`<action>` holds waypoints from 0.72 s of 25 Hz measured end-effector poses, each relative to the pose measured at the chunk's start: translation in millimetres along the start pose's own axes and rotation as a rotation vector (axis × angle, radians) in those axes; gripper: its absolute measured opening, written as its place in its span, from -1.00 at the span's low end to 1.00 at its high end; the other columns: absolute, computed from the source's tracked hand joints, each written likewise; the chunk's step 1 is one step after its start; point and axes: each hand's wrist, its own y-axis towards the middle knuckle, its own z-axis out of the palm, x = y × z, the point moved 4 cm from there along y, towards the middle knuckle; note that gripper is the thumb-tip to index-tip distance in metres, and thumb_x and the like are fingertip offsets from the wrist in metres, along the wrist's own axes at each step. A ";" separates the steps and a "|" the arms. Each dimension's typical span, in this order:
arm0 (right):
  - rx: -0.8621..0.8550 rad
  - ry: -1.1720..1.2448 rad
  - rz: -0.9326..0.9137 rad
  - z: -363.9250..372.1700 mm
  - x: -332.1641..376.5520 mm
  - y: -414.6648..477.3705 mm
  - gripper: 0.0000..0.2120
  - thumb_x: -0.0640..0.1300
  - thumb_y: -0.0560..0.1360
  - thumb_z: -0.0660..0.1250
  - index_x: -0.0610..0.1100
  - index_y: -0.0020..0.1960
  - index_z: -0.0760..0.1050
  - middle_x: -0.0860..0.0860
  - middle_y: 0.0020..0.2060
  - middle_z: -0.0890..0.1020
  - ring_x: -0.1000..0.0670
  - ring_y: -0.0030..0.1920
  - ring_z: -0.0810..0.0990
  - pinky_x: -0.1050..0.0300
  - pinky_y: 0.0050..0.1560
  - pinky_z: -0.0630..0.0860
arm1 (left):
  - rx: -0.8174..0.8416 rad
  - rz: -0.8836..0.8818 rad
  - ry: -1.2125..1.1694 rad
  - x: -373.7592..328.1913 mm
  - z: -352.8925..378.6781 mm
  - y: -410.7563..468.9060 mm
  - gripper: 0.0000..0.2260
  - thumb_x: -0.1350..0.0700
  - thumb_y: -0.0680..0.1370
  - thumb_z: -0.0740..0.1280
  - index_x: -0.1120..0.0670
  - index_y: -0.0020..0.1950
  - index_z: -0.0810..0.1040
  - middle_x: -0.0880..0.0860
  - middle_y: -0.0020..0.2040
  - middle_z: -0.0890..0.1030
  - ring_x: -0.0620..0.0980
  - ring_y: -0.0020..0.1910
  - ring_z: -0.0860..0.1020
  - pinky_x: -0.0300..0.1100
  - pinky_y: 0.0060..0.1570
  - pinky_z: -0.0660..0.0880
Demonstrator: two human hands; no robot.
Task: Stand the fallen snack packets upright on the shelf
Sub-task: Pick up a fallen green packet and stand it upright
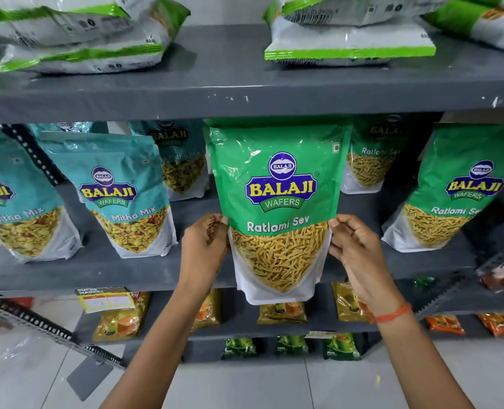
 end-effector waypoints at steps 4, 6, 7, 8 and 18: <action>-0.017 0.011 -0.016 7.8 -7.6 17.8 -0.89 -0.23 0.56 0.20 -0.13 -0.09 0.50 -0.06 -0.14 0.64 0.04 -0.11 0.62 0.18 -0.05 0.60 | -0.031 -0.025 0.043 9.5 5.0 14.8 -0.82 0.06 0.56 0.21 0.08 -0.09 0.58 0.19 -0.17 0.67 0.24 -0.17 0.62 0.24 -0.11 0.57; -0.050 -0.026 -0.057 14.1 -16.3 36.3 -0.85 -0.26 0.56 0.19 -0.10 -0.13 0.48 -0.02 -0.19 0.62 0.10 -0.16 0.61 0.24 -0.10 0.58 | -0.069 -0.019 0.085 16.6 12.4 29.8 -0.82 0.15 0.59 0.19 0.18 -0.08 0.55 0.20 -0.16 0.66 0.16 -0.19 0.60 0.18 -0.13 0.57; -0.070 -0.059 -0.069 17.9 -21.4 45.3 -0.85 -0.26 0.57 0.19 -0.10 -0.14 0.46 -0.02 -0.19 0.60 0.09 -0.16 0.60 0.22 -0.09 0.55 | -0.083 -0.025 0.089 20.2 17.1 37.2 -0.82 0.17 0.59 0.17 0.20 -0.07 0.53 0.21 -0.13 0.65 0.14 -0.18 0.59 0.12 -0.13 0.56; -0.085 -0.083 -0.074 21.8 -28.0 53.9 -0.85 -0.25 0.57 0.18 -0.09 -0.14 0.45 -0.03 -0.20 0.58 0.07 -0.15 0.57 0.18 -0.07 0.52 | -0.099 -0.034 0.094 23.2 20.9 43.4 -0.83 0.20 0.59 0.16 0.22 -0.06 0.52 0.22 -0.10 0.65 0.12 -0.18 0.57 0.05 -0.13 0.53; -0.205 -0.328 -0.094 33.8 -47.6 86.4 -0.82 -0.29 0.55 0.13 -0.23 0.06 0.49 -0.21 0.01 0.63 -0.10 0.00 0.60 0.02 0.05 0.52 | -0.018 -0.087 0.111 33.7 38.9 55.7 -0.70 0.06 0.63 0.07 0.22 0.25 0.37 0.17 0.10 0.58 0.13 0.01 0.53 -0.11 -0.08 0.36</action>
